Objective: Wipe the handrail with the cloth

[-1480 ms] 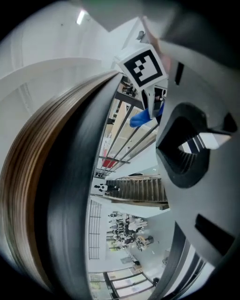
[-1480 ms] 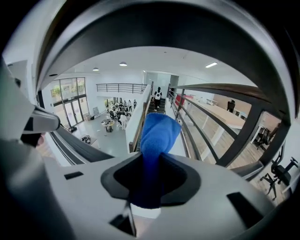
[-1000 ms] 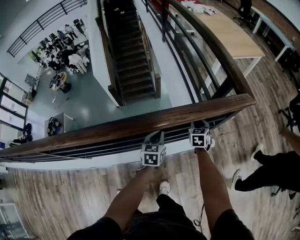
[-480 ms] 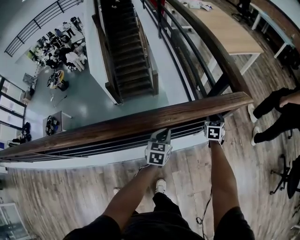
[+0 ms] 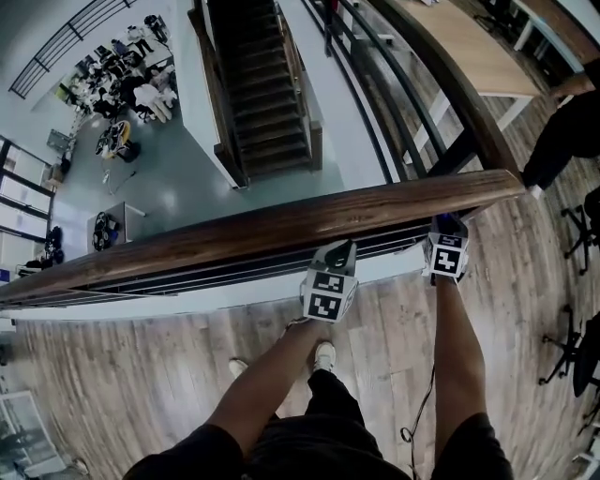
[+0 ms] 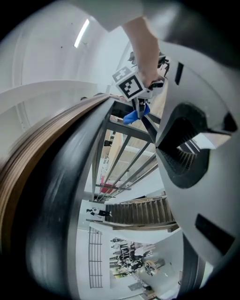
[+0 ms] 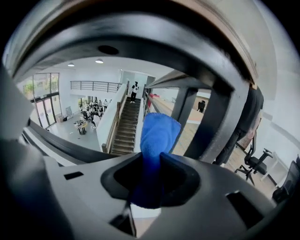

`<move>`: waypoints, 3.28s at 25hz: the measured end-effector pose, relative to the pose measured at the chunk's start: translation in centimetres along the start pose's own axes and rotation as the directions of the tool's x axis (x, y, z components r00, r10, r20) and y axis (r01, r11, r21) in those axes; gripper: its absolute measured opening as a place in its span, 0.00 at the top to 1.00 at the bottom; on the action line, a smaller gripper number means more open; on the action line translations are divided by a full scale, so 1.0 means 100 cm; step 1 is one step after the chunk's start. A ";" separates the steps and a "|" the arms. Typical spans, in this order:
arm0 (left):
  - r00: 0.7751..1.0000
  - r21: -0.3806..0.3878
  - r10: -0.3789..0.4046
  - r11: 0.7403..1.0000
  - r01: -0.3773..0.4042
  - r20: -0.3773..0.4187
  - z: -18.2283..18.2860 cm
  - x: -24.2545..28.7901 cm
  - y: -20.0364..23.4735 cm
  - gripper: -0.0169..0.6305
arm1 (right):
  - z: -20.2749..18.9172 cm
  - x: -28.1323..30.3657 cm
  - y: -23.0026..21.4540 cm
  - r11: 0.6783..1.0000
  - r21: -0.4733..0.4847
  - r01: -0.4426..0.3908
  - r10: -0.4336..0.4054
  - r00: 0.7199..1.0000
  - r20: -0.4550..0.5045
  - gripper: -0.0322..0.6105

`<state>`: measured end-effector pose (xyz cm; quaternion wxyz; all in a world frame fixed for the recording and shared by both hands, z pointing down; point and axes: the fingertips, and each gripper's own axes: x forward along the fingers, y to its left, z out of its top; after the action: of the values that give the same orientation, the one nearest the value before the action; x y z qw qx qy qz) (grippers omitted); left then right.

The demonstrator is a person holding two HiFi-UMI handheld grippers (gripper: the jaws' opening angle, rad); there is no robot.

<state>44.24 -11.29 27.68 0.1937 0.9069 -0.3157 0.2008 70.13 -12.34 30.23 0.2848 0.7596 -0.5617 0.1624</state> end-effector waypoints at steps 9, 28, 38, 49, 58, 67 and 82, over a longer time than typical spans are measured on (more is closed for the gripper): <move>0.990 -0.133 0.118 0.985 -0.107 0.080 -0.017 -0.084 0.100 0.97 | 0.023 -0.092 0.216 0.961 0.056 -0.271 0.258 0.952 0.167 0.78; 0.859 -0.323 0.511 0.808 -0.493 -0.035 -0.264 -0.431 0.449 0.97 | -0.028 -0.198 0.797 0.631 -0.233 -0.740 0.762 0.648 0.007 0.78; 0.771 -0.352 0.630 0.703 -0.619 -0.097 -0.361 -0.570 0.595 0.97 | -0.030 -0.202 1.033 0.559 -0.273 -0.783 0.804 0.592 -0.056 0.78; 0.717 -0.400 0.692 0.636 -0.660 -0.083 -0.386 -0.633 0.688 0.97 | -0.004 -0.190 1.196 0.550 -0.278 -0.788 0.803 0.590 -0.083 0.78; 0.713 -0.367 0.694 0.639 -0.676 -0.103 -0.406 -0.644 0.690 0.97 | 0.001 -0.171 1.233 0.604 -0.269 -0.750 0.759 0.644 -0.092 0.78; 0.731 -0.364 0.675 0.659 -0.659 -0.101 -0.398 -0.619 0.672 0.97 | -0.004 -0.161 1.189 0.652 -0.263 -0.711 0.723 0.688 -0.070 0.78; 0.813 -0.337 0.573 0.749 -0.570 -0.102 -0.353 -0.514 0.601 0.97 | -0.024 -0.117 1.028 0.756 -0.179 -0.630 0.629 0.774 -0.070 0.78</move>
<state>-40.41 -12.51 45.95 0.2807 0.7179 -0.6090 0.1871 -30.65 -23.20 51.21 0.2874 0.4951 -0.7963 0.1956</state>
